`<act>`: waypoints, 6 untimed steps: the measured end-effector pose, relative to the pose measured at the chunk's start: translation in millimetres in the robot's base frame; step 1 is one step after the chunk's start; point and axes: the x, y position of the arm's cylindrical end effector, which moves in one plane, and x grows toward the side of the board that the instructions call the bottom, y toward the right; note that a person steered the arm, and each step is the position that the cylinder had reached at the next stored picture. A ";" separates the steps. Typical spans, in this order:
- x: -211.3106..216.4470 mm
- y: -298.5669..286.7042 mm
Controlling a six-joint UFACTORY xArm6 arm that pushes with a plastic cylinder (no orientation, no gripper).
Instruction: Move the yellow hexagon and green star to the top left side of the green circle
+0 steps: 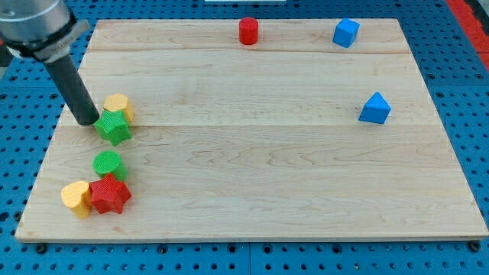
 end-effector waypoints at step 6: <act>-112.4 222.6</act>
